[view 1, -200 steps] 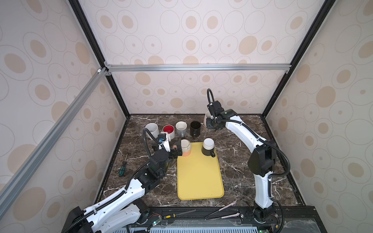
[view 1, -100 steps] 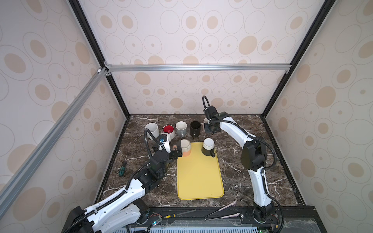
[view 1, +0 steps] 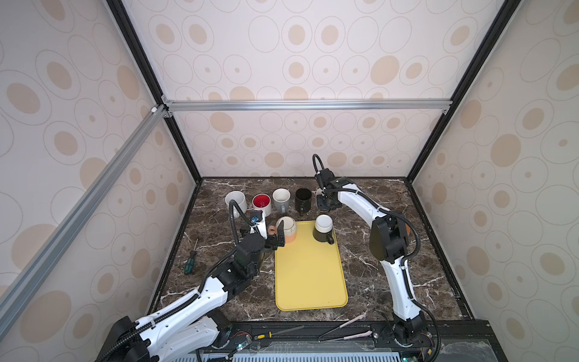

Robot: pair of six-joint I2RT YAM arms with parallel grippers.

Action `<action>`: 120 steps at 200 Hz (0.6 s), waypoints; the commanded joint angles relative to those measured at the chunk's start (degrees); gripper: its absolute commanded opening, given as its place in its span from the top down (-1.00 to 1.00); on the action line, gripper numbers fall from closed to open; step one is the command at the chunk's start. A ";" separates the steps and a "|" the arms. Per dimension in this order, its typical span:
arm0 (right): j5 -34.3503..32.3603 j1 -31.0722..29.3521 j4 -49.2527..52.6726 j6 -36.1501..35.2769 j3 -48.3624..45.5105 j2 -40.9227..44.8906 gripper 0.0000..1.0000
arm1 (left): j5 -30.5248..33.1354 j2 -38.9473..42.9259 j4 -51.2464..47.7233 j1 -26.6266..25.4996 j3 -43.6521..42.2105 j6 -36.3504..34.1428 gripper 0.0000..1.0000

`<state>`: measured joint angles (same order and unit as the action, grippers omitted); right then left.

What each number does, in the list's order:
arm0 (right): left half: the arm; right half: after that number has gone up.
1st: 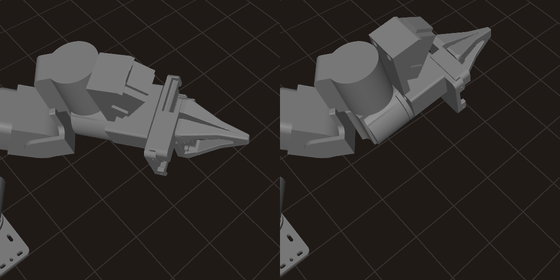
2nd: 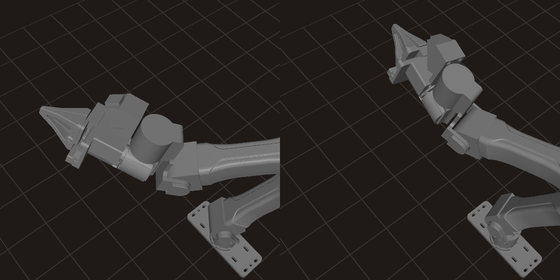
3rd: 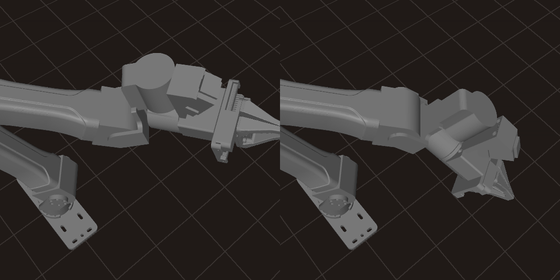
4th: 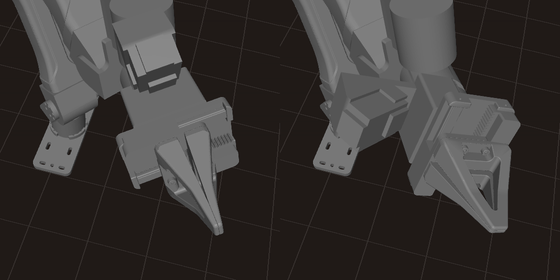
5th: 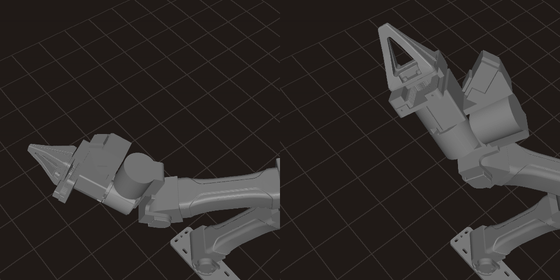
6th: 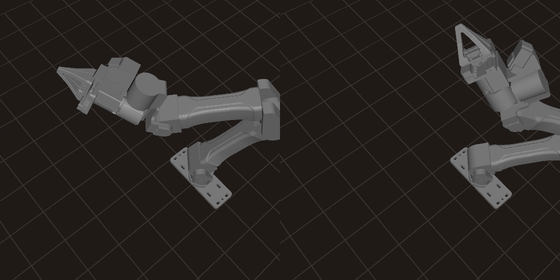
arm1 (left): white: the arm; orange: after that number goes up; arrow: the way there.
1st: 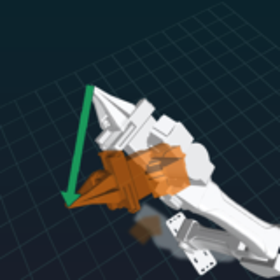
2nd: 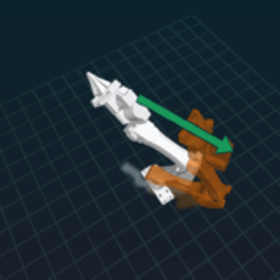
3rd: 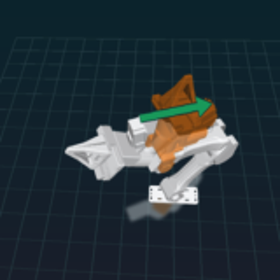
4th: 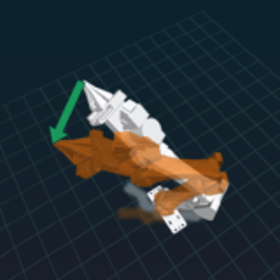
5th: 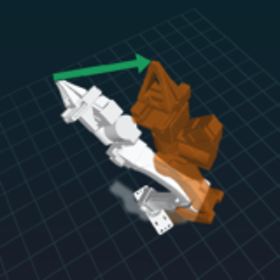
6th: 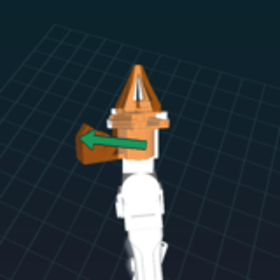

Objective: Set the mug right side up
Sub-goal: 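Lower the pink mug upright onto the table beside the black mug with right gripper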

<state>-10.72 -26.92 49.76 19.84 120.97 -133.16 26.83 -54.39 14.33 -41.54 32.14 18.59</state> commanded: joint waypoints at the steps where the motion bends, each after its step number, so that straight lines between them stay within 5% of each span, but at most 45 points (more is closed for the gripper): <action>1: -0.37 0.24 -1.42 -0.30 2.12 0.10 1.00 | -0.44 0.11 0.92 0.49 -0.47 0.79 -1.00; 37: 0.00 0.21 -0.85 -0.06 1.87 -0.17 0.91 | -0.58 -0.15 0.88 0.43 -0.41 0.66 -1.00; 120: 2.83 -0.43 -2.69 0.80 -2.15 4.24 0.29 | -1.15 0.08 0.10 0.47 -0.33 1.28 -1.00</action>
<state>-8.64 -27.00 48.05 20.25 120.44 -132.81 25.80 -54.43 14.41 -41.52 31.38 19.18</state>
